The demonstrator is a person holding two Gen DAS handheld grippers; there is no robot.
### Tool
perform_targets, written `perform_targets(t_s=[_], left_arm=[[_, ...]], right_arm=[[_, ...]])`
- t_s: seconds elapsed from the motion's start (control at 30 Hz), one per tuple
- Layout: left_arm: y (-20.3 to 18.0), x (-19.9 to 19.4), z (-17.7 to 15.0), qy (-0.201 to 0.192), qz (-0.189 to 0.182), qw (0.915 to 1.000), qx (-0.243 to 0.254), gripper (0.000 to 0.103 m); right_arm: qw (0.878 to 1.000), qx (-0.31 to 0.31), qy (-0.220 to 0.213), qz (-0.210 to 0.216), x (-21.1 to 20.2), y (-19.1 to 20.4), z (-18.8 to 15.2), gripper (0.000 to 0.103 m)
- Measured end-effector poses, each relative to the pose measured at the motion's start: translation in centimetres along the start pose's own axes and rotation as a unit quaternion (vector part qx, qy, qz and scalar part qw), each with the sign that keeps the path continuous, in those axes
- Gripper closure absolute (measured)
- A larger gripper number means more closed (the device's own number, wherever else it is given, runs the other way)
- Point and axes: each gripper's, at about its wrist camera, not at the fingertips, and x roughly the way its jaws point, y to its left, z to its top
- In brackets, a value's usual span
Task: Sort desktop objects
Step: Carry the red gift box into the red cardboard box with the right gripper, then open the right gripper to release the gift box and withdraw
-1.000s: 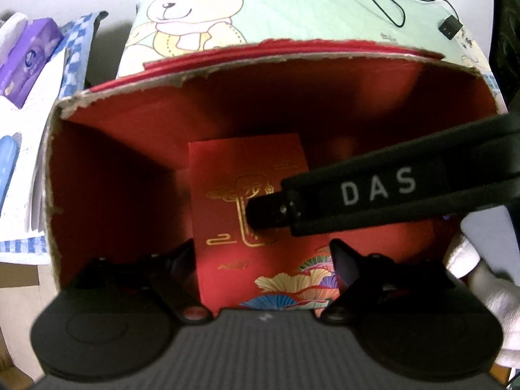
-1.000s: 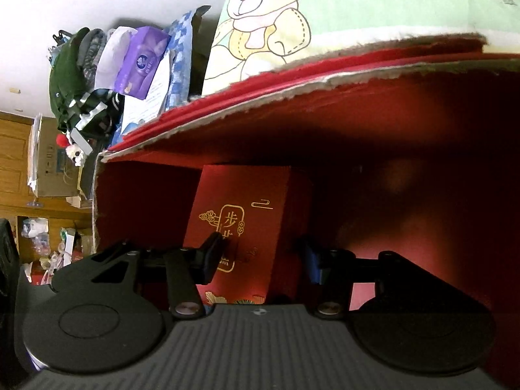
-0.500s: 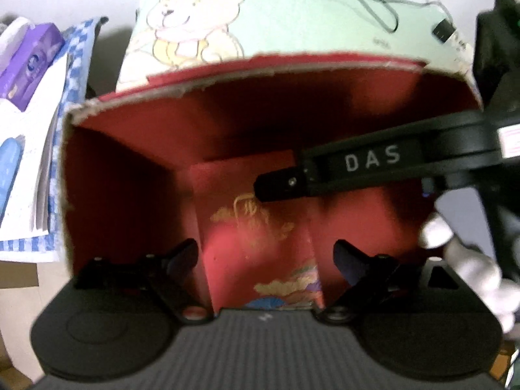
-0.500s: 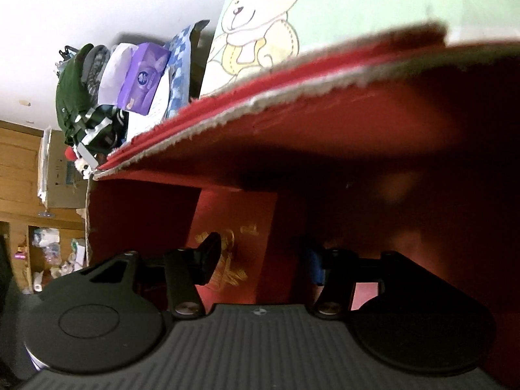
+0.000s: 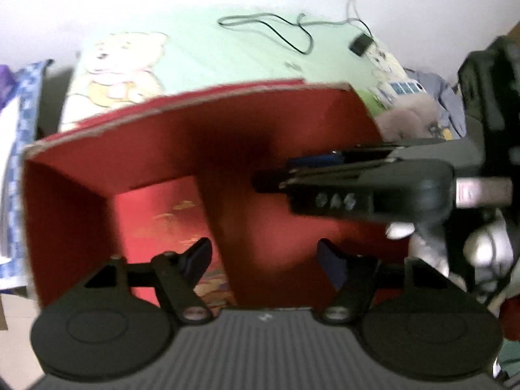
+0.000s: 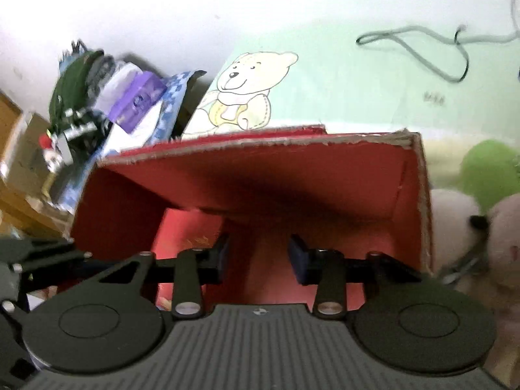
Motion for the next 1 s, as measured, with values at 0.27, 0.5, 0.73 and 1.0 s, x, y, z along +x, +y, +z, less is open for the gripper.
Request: perform_targets(t_s=[0.27, 0.5, 0.73, 1.0], left_arm=[[0.7, 4.1, 0.5, 0.041, 0.025, 0.9985, -0.024, 0.029], [1.3, 4.0, 0.6, 0.032, 0.067, 0.9968, -0.029, 0.027], [1.7, 3.2, 0.5, 0.016, 0.071, 0.9967, -0.036, 0.027], [-1.9, 4.6, 0.6, 0.024, 0.035, 0.9989, 0.019, 0.028]], right_arm=[[1.000, -0.008, -0.028, -0.005, 0.2, -0.4, -0.6, 0.065], [0.999, -0.007, -0.039, -0.016, 0.1, 0.3, -0.9, 0.066], [0.999, -0.008, -0.040, -0.016, 0.2, 0.3, -1.0, 0.066], [0.999, 0.000, -0.049, -0.004, 0.0, 0.0, -1.0, 0.066]])
